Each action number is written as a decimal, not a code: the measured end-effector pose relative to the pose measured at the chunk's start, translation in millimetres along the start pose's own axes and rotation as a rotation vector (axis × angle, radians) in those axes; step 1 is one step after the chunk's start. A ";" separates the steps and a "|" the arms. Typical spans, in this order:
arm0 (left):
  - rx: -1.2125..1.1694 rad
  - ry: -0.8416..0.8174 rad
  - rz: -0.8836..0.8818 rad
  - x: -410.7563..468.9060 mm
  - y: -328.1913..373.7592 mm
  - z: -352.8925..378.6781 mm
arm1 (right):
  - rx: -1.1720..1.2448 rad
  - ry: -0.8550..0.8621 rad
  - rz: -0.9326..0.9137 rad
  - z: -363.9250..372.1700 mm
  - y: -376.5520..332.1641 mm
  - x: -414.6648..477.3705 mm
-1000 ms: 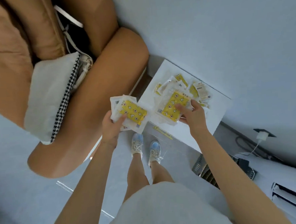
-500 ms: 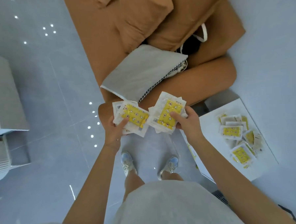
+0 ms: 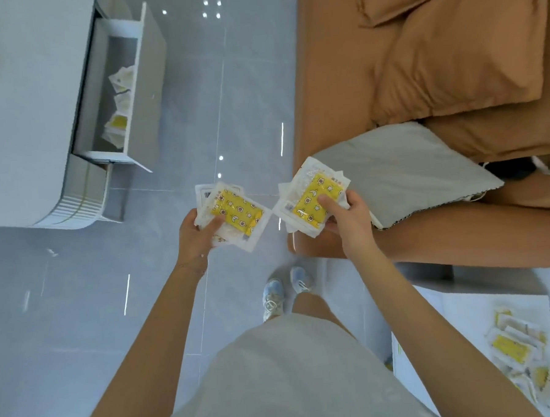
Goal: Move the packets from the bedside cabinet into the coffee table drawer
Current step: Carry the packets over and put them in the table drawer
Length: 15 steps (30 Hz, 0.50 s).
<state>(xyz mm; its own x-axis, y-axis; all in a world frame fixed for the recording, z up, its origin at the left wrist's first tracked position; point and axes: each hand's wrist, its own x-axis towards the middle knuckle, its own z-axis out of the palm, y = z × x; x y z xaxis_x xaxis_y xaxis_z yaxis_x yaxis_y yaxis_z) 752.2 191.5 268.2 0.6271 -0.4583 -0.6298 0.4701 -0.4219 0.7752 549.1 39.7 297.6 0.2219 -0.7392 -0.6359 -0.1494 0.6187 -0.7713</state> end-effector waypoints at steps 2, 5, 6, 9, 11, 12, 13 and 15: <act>-0.037 0.033 -0.001 10.0 6.4 -13.2 | -0.026 -0.038 0.004 23.9 -6.9 11.8; -0.088 0.075 0.002 29.6 17.4 -25.9 | -0.059 -0.079 0.008 57.9 -18.8 33.6; -0.101 0.087 0.006 37.3 22.4 -27.9 | -0.061 -0.093 0.008 68.9 -22.8 41.6; -0.151 0.130 0.000 61.2 37.6 -32.1 | -0.097 -0.126 0.015 101.2 -34.4 69.0; -0.205 0.159 -0.011 76.1 50.1 -32.1 | -0.122 -0.136 0.019 120.8 -45.0 87.0; -0.231 0.172 -0.022 83.5 56.2 -32.0 | -0.138 -0.142 0.021 130.0 -52.3 95.1; -0.250 0.186 -0.036 90.4 62.3 -33.0 | -0.150 -0.147 0.028 139.0 -59.4 102.2; -0.287 0.222 -0.053 104.1 72.8 -37.6 | -0.163 -0.171 0.044 157.6 -72.7 116.3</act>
<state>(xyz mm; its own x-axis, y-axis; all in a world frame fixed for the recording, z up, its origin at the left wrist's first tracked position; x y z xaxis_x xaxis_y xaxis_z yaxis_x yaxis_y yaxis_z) 875.0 142.4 260.9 0.7020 -0.2476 -0.6678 0.6408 -0.1896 0.7439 737.6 -49.3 284.0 0.3698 -0.6478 -0.6661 -0.3129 0.5882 -0.7457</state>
